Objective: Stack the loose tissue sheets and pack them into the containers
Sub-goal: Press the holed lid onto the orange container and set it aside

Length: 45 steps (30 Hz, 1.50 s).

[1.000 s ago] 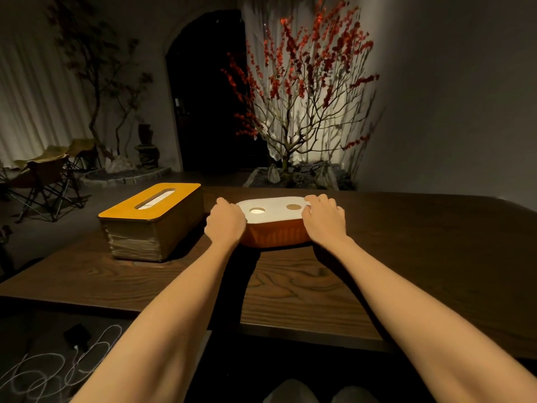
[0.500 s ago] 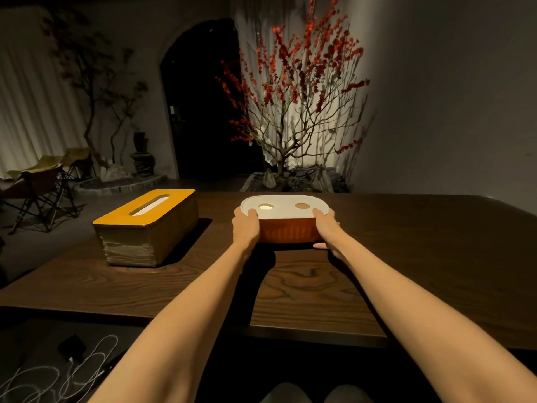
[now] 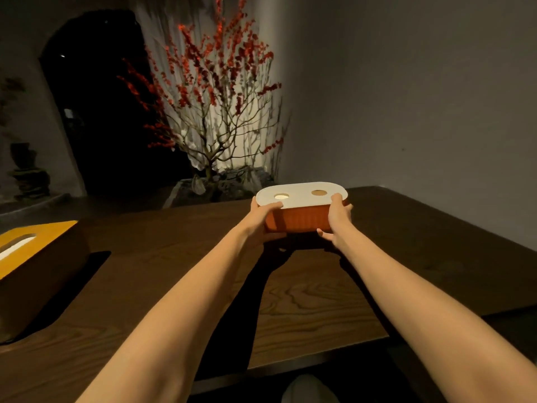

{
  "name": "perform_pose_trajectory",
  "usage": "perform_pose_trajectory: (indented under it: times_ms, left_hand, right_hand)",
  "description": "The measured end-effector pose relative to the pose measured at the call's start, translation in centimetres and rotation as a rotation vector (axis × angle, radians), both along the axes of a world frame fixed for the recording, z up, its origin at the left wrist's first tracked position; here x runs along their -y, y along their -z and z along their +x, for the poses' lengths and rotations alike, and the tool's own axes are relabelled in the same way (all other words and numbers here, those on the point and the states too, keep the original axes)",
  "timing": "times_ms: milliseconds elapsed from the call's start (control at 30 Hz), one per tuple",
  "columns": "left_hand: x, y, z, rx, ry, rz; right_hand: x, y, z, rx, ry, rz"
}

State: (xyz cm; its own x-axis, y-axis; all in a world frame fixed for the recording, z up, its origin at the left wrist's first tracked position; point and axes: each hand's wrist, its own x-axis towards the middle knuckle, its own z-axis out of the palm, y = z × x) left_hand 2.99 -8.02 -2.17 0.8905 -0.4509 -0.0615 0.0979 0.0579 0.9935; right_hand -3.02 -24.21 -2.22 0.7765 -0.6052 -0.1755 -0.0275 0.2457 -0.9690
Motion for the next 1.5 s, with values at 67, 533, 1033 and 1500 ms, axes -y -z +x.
perform_pose_trajectory:
  times_ms: [67,533,1033,1500]
  left_hand:
    - [2.6,0.0,0.2,-0.043,0.054,-0.016]
    - [23.0,0.2,2.2,0.014,0.332,0.256]
    - [33.0,2.2,4.9,0.221,0.526,0.404]
    - [37.3,2.1,5.9,0.188,0.446,0.364]
  right_hand:
    - [2.2,0.1,-0.3,0.007,0.048,0.010]
    - [19.1,0.5,-0.3,0.051,0.315,0.210]
    - [28.4,2.3,3.3,-0.160,0.320,0.101]
    - [28.5,2.4,4.0,-0.176,0.114,0.068]
